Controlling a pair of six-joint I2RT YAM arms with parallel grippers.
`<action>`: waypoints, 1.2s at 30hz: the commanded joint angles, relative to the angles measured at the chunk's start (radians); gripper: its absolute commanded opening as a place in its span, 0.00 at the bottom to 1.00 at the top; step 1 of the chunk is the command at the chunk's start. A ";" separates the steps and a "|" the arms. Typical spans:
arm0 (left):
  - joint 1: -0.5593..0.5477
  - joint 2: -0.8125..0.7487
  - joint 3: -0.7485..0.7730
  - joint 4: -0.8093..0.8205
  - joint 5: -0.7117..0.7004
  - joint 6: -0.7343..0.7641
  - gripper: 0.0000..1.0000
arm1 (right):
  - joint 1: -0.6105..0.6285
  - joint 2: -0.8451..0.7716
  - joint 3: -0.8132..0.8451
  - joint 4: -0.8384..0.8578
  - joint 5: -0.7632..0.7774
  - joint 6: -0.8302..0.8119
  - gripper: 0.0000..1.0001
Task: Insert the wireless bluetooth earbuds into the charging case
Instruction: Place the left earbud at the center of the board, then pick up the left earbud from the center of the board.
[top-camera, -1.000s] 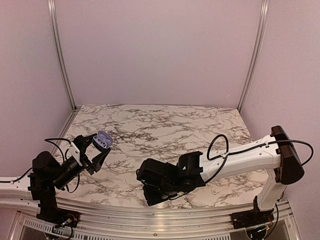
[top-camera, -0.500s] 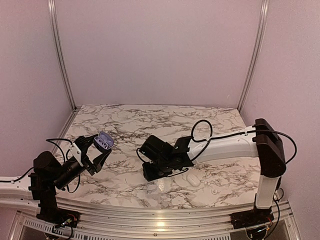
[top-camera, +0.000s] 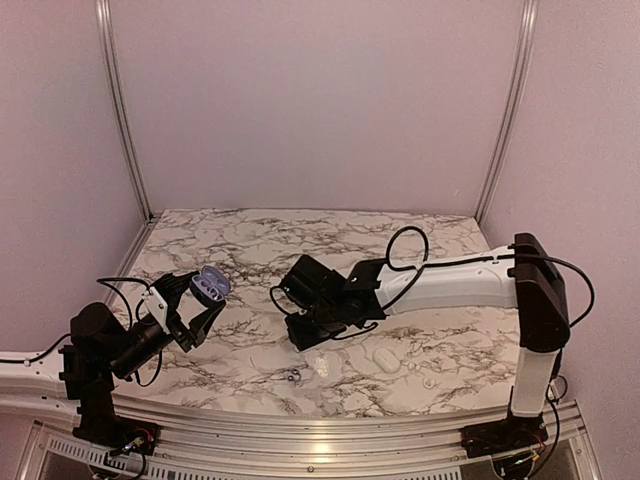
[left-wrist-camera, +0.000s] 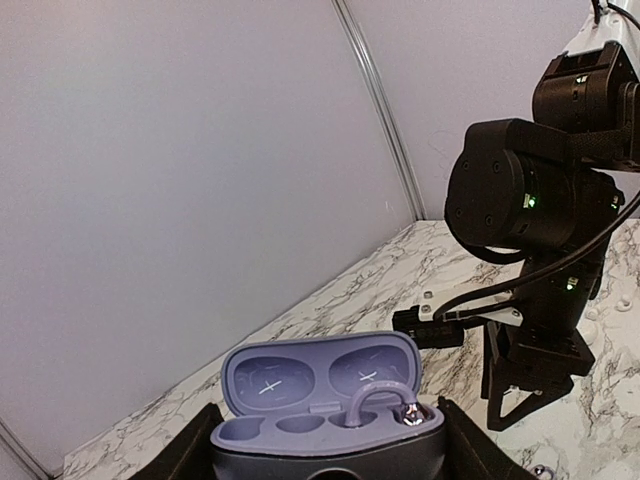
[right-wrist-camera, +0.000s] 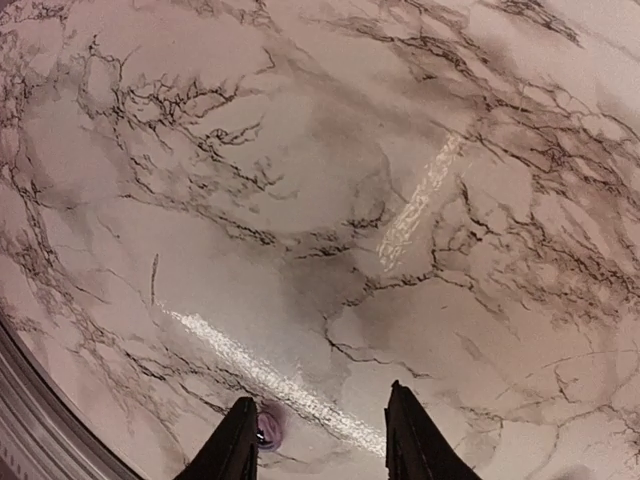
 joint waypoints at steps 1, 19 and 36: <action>0.003 -0.002 0.026 0.014 -0.008 0.003 0.24 | -0.027 -0.060 -0.113 0.064 -0.033 -0.072 0.36; 0.003 0.001 0.026 0.014 -0.005 0.004 0.24 | -0.027 -0.023 -0.257 0.258 -0.282 0.025 0.29; 0.003 0.018 0.031 0.014 -0.018 0.013 0.24 | -0.004 0.033 -0.257 0.338 -0.351 0.016 0.26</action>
